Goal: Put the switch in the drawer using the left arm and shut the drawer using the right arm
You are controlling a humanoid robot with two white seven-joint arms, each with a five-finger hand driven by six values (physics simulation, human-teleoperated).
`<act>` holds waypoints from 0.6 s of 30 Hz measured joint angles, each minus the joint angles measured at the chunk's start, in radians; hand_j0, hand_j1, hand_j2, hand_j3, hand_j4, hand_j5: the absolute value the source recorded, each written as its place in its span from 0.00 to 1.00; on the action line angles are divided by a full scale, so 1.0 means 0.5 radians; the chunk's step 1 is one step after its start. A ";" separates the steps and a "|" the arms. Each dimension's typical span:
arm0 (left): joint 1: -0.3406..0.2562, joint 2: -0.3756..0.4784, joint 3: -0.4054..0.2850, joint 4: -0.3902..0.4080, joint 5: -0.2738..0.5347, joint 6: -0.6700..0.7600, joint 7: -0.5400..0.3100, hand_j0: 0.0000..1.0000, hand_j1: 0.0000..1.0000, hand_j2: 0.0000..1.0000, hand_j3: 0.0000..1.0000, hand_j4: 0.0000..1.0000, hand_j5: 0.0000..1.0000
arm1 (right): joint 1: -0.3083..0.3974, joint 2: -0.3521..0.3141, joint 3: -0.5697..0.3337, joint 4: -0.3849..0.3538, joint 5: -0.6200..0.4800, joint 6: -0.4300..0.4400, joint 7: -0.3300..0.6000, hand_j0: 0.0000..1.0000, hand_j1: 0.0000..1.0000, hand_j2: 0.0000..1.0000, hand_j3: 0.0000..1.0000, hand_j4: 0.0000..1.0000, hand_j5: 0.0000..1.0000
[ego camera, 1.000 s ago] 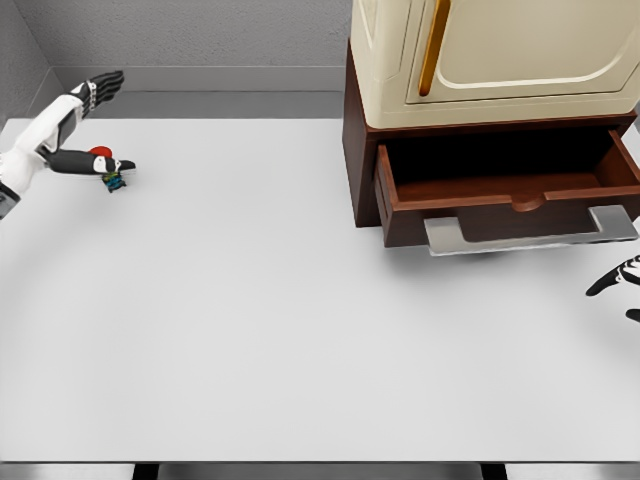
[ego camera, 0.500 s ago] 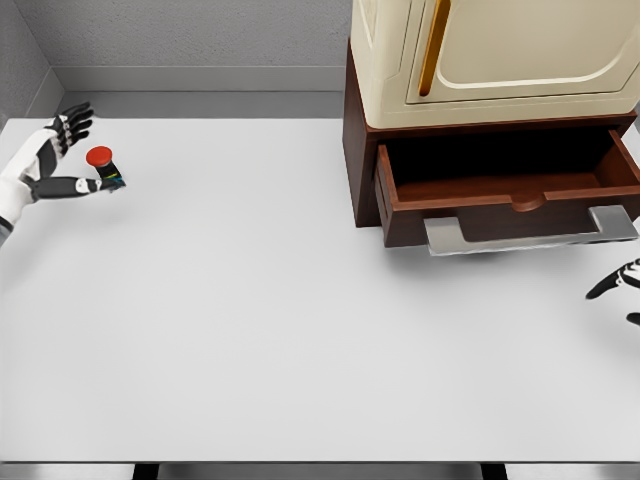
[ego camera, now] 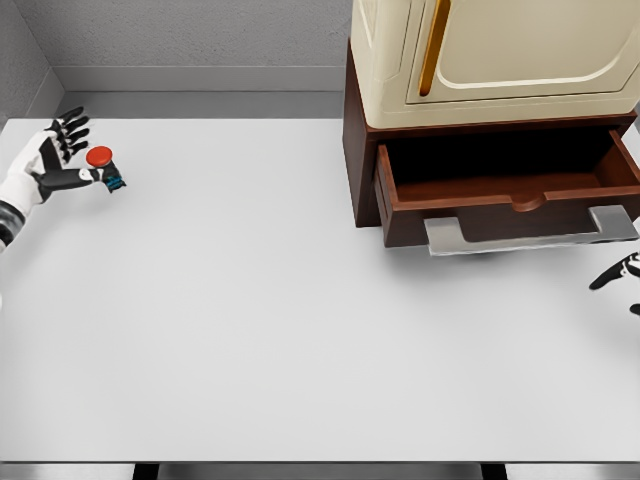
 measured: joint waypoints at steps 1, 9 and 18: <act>-0.003 -0.002 0.012 0.005 0.000 0.006 0.011 1.00 1.00 1.00 1.00 1.00 1.00 | 0.000 -0.012 -0.001 0.000 -0.021 0.000 0.000 0.65 0.65 0.65 0.65 0.65 0.65; 0.025 -0.010 0.017 -0.001 -0.073 -0.175 0.132 1.00 1.00 1.00 1.00 1.00 1.00 | -0.003 -0.083 -0.001 0.000 -0.078 0.000 0.000 0.65 0.65 0.65 0.65 0.65 0.65; 0.098 -0.022 -0.024 -0.006 -0.223 -0.438 0.186 1.00 1.00 1.00 1.00 1.00 1.00 | -0.006 -0.097 0.012 0.000 -0.083 0.000 0.000 0.65 0.65 0.65 0.65 0.65 0.65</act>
